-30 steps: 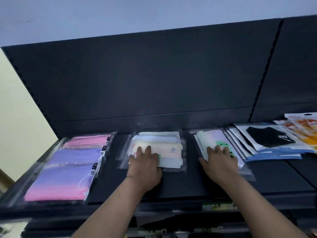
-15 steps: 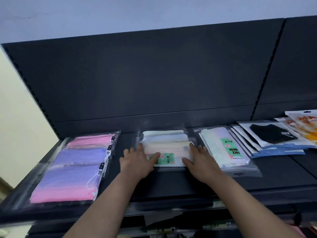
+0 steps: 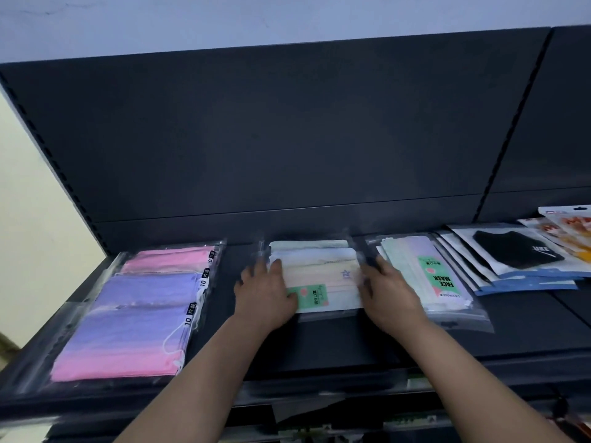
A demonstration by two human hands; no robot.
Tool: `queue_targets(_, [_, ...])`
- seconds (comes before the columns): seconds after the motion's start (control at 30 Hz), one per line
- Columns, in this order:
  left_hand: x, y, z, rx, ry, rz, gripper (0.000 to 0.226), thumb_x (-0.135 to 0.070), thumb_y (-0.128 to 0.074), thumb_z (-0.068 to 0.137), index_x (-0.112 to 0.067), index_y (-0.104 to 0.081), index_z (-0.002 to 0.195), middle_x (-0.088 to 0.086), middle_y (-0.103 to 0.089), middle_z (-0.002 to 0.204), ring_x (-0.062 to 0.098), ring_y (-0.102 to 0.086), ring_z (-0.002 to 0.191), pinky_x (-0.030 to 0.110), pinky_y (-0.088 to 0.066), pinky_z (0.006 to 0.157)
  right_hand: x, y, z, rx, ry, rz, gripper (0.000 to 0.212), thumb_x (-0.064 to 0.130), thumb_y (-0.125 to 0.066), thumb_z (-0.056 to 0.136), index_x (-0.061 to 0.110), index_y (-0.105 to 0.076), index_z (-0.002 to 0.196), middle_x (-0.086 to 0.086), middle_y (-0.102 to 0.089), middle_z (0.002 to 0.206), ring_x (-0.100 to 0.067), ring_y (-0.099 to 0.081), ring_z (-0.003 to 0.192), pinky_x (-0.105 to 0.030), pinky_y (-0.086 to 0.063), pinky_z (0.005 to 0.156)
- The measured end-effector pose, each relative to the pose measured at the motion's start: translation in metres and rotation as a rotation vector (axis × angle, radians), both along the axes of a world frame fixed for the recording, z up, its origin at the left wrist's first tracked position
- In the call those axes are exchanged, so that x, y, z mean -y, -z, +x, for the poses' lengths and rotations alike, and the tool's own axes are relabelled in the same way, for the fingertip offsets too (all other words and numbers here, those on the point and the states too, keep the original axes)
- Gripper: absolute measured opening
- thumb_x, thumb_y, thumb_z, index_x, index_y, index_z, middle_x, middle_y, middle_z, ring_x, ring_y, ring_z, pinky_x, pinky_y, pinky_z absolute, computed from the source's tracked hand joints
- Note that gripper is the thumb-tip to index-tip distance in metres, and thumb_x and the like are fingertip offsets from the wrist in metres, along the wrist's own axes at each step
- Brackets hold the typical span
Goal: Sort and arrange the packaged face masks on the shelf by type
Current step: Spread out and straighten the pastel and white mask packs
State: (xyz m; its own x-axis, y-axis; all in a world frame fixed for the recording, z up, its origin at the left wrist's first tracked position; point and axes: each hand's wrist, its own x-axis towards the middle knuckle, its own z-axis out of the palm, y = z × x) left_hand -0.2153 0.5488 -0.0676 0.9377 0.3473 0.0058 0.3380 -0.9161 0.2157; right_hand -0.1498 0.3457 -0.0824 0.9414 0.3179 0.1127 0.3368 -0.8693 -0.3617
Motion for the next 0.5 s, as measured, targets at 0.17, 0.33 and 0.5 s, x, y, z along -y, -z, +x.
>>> queue_targets(0.17, [0.051,-0.014,0.015,0.142,0.252,0.006,0.047,-0.031,-0.048,0.092,-0.023,-0.045,0.138,0.001,-0.044,0.144,0.024,-0.036,0.13,0.04,-0.039,0.103,0.041,-0.005,0.007,-0.029,0.147,-0.226,0.054,0.019,-0.042,0.091,0.024,-0.033,0.144,-0.009,-0.018,0.157,-0.035,-0.009,0.145,-0.047,-0.013,0.117])
queue_targets(0.33, [0.111,-0.01,0.038,0.131,0.437,-0.071,0.033,-0.021,-0.044,0.093,-0.017,-0.061,0.122,0.008,-0.064,0.121,0.029,-0.049,0.112,0.037,-0.045,0.091,0.092,-0.014,0.013,-0.197,0.104,-0.137,0.068,0.004,-0.046,0.082,0.027,-0.032,0.145,-0.005,-0.024,0.156,-0.025,-0.026,0.142,-0.036,-0.032,0.111])
queue_targets(0.5, [0.161,-0.001,0.057,0.084,0.49,-0.087,0.027,-0.021,-0.041,0.096,-0.008,-0.063,0.101,0.01,-0.064,0.112,0.029,-0.049,0.105,0.038,-0.046,0.084,0.122,-0.009,0.02,-0.151,0.046,0.042,0.057,0.004,-0.048,0.079,0.026,-0.052,0.132,-0.009,-0.053,0.136,-0.028,-0.047,0.124,-0.034,-0.045,0.099])
